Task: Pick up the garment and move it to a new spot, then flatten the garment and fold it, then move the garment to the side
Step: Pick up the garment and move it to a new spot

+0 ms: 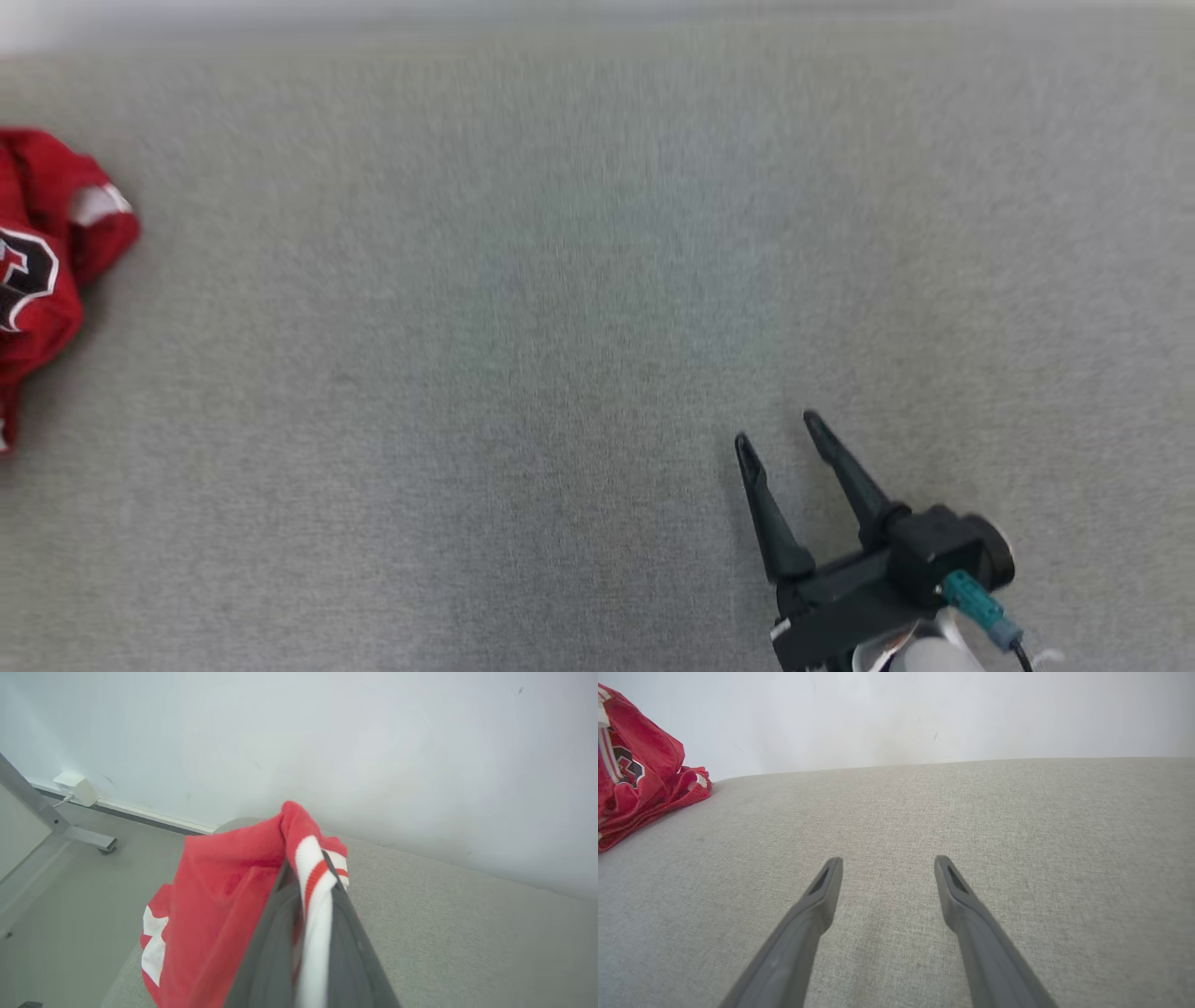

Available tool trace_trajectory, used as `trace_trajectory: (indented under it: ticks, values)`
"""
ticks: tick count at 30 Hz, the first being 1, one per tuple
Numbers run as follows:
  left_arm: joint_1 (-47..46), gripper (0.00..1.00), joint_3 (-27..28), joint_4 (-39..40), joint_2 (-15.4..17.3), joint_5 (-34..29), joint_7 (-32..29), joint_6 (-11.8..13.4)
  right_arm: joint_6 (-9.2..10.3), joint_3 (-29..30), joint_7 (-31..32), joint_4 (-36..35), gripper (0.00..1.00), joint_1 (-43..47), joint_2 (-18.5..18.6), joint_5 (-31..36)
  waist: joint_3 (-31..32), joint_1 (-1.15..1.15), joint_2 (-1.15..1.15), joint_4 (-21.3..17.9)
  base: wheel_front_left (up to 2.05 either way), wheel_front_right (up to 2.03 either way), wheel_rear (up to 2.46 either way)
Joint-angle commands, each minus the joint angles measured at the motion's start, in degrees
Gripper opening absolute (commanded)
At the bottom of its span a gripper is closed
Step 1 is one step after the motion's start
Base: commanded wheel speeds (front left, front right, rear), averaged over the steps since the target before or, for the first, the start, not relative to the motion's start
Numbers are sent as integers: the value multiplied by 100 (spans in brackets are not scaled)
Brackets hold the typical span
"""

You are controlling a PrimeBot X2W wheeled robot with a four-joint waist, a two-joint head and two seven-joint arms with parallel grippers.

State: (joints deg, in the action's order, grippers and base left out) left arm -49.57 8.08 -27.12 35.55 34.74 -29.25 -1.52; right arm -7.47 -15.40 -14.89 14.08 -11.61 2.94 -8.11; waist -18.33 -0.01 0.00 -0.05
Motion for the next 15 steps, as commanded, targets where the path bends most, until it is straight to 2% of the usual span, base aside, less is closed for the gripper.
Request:
trace_trajectory:
  ticks: [1, 3, 6, 11, 15]
  values:
    - [-87, 0, -93, 84, -32, -59, -28, -59, -5, -27, -31, 62, 100, 132, -6, -85, 887, 1, 0, 62, 0, 0, 0]
    - [-258, 0, -440, 307, -151, -195, -180, -153, -5, -85, -33, 157, 100, 308, -8, -152, 1368, 1, 0, -50, 0, 0, 0]
    - [-349, 0, -702, 592, -362, -231, -292, -127, -5, -93, -34, 196, 100, 454, -3, -172, 1773, 1, 0, -227, 0, 0, 0]
    - [-455, 0, -926, 1043, -669, -102, -454, -148, -5, -51, -24, 114, 100, 586, -5, -225, 2019, 1, 0, -495, 0, 0, 0]
    - [-469, 0, -1155, 1458, -1033, 35, -531, -199, -5, -106, -26, 75, 100, 671, -3, -286, 2155, 1, 0, -827, 0, 0, 0]
